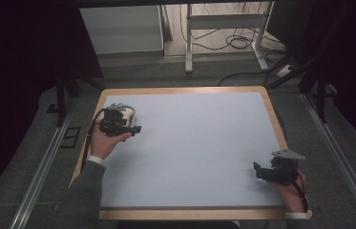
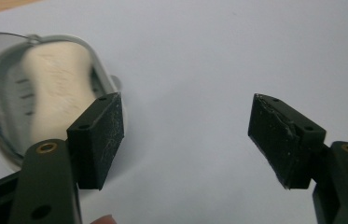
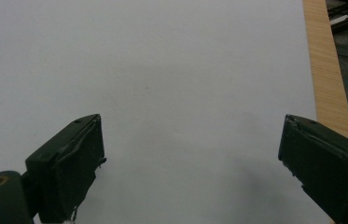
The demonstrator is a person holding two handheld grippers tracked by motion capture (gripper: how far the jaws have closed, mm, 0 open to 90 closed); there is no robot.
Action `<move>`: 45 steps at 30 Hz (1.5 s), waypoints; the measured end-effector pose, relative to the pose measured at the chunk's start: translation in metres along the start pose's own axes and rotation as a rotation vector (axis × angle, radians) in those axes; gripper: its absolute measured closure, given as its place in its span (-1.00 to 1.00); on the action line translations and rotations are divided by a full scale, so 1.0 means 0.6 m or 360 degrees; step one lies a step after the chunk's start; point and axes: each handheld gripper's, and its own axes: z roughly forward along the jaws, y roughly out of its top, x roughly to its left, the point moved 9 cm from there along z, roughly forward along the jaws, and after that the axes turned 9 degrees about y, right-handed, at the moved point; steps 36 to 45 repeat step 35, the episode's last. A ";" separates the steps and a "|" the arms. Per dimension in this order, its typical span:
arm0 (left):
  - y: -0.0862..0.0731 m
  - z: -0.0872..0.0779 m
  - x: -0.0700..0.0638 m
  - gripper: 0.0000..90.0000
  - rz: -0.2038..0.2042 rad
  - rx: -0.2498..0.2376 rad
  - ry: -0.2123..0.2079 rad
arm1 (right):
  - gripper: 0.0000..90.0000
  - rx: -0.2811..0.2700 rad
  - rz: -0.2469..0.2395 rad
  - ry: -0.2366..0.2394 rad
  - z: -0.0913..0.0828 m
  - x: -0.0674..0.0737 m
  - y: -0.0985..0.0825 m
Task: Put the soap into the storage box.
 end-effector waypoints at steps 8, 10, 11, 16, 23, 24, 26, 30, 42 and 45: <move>-0.068 -0.008 -0.038 -0.43 0.0073 -0.0016 -0.0092 | -0.85 0.0008 -0.0005 -0.0006 0.000 -0.001 -0.002; -0.088 -0.010 -0.043 -0.43 0.0078 -0.0018 -0.0071 | -0.85 0.0008 -0.0007 -0.0006 0.000 0.000 -0.002; -0.099 -0.010 -0.044 -0.43 0.0087 -0.0009 -0.0066 | -0.85 0.0007 -0.0007 -0.0006 0.000 0.000 -0.002; -0.143 -0.019 -0.048 -0.42 0.0057 -0.0035 -0.0048 | -0.85 0.0019 -0.0022 -0.0017 0.001 0.003 -0.003; -0.182 -0.021 -0.044 -0.43 0.0045 -0.0005 -0.0040 | -0.85 0.0010 -0.0030 -0.0003 0.001 0.009 0.000; -0.183 -0.022 -0.043 -0.43 0.0047 -0.0001 -0.0041 | -0.85 0.0009 -0.0033 -0.0002 0.001 0.010 0.001; -0.179 -0.026 -0.044 -0.43 0.0029 -0.0027 -0.0051 | -0.85 0.0009 -0.0035 0.0001 0.002 0.012 0.001; -0.176 -0.027 -0.046 -0.43 0.0020 -0.0041 -0.0051 | -0.85 0.0008 -0.0044 0.0007 0.003 0.013 0.000; -0.178 -0.023 -0.045 -0.44 0.0033 -0.0020 -0.0043 | -0.84 -0.0011 -0.0040 0.0005 0.000 0.012 0.001; -0.178 -0.023 -0.045 -0.44 0.0033 -0.0020 -0.0043 | -0.84 -0.0011 -0.0040 0.0005 0.000 0.012 0.001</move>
